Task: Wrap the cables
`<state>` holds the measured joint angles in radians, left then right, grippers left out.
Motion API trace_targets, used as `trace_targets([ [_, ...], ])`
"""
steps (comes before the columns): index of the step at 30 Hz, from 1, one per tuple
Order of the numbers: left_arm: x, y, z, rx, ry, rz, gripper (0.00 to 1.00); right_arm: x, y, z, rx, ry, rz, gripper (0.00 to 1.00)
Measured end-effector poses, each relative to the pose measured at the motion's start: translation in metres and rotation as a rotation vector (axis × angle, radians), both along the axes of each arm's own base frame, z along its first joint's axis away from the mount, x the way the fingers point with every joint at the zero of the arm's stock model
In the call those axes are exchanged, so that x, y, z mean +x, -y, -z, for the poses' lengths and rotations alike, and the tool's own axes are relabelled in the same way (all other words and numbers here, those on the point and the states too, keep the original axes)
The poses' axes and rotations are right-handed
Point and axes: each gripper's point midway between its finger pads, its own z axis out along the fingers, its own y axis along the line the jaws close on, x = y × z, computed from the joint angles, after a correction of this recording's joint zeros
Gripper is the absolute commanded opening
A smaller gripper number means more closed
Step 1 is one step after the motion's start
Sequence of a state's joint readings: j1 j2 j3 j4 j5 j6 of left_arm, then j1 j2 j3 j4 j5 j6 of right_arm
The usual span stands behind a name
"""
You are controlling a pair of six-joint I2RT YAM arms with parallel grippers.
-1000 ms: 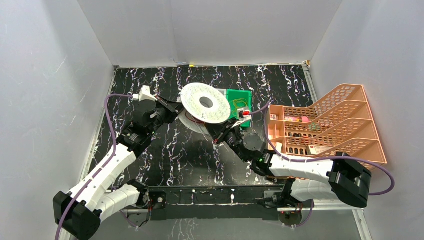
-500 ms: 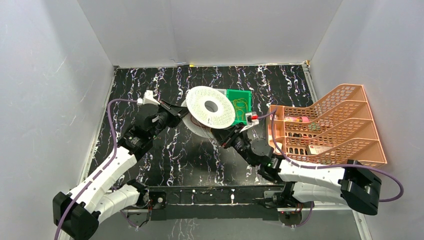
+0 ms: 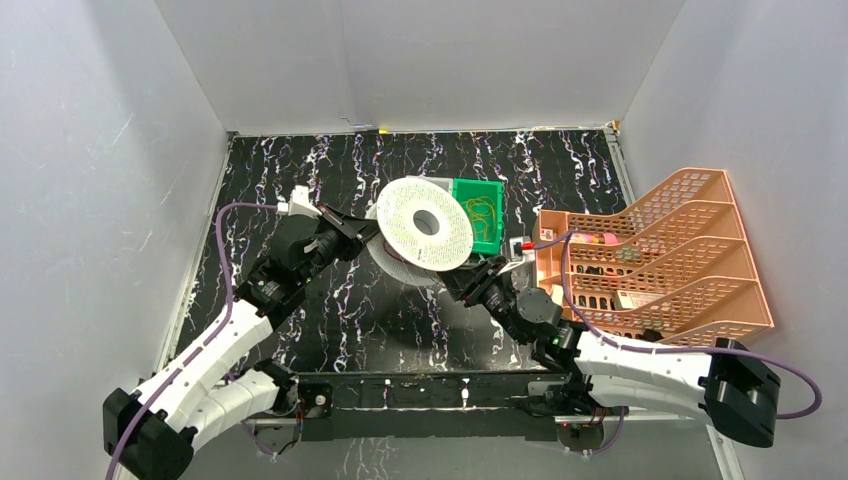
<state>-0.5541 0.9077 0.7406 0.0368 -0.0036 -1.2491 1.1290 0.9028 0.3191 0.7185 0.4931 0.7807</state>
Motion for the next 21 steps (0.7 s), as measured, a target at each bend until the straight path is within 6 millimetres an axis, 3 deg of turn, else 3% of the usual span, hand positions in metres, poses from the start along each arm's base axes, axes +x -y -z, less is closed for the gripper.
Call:
trace_targets([
  [4, -0.003, -0.002, 0.004, 0.002, 0.0, -0.003, 0.0, -0.001, 0.009, 0.012, -0.019, -0.02, 0.018, 0.42],
  [10, -0.003, -0.005, 0.004, -0.003, 0.015, -0.02, 0.0, -0.003, 0.018, 0.014, -0.011, -0.032, 0.033, 0.46],
  [21, -0.001, -0.011, -0.015, -0.028, 0.087, -0.048, 0.0, -0.006, 0.044, 0.033, -0.042, -0.072, 0.086, 0.49],
])
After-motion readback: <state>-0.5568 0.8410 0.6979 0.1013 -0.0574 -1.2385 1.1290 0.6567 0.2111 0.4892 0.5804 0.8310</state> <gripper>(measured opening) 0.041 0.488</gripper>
